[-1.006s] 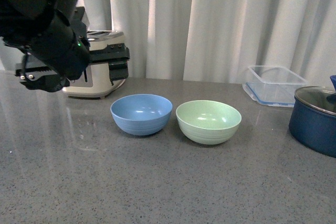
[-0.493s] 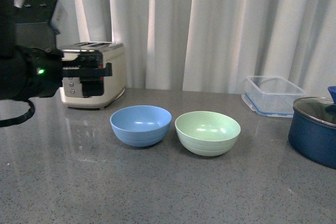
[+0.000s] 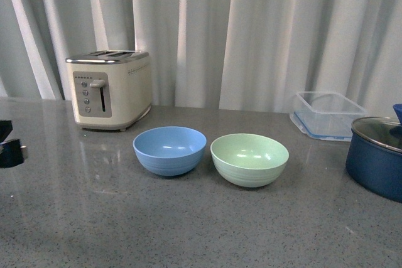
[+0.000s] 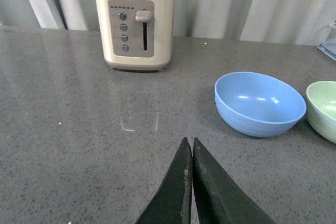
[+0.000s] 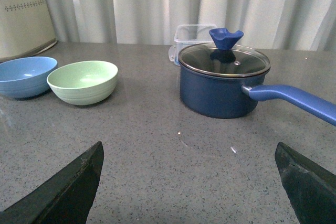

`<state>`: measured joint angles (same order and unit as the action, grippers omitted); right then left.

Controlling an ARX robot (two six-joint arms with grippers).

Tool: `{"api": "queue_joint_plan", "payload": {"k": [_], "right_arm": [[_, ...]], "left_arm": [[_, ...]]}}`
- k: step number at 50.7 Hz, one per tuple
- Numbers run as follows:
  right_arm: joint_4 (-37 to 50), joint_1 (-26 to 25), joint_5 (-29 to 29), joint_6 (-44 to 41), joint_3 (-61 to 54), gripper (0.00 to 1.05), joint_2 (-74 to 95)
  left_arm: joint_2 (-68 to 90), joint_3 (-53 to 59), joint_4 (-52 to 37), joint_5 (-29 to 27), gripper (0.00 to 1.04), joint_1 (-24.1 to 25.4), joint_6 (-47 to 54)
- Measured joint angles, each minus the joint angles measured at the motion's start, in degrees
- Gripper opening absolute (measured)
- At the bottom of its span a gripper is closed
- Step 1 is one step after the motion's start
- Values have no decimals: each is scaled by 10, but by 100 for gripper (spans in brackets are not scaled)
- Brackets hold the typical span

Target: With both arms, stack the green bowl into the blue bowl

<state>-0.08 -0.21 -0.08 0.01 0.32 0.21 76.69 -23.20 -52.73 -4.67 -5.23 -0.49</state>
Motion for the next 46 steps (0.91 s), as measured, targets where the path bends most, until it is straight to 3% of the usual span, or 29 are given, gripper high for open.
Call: {"api": "queue_joint_plan", "payload": {"k": [16,46], "right_arm": [[0,0,0,0,0,95,0],[0,0,0,0,0,95,0]], "left_arm": [[-131,120,8,44,4,48,1],[-316,219,97,45,4,51,1]]}}
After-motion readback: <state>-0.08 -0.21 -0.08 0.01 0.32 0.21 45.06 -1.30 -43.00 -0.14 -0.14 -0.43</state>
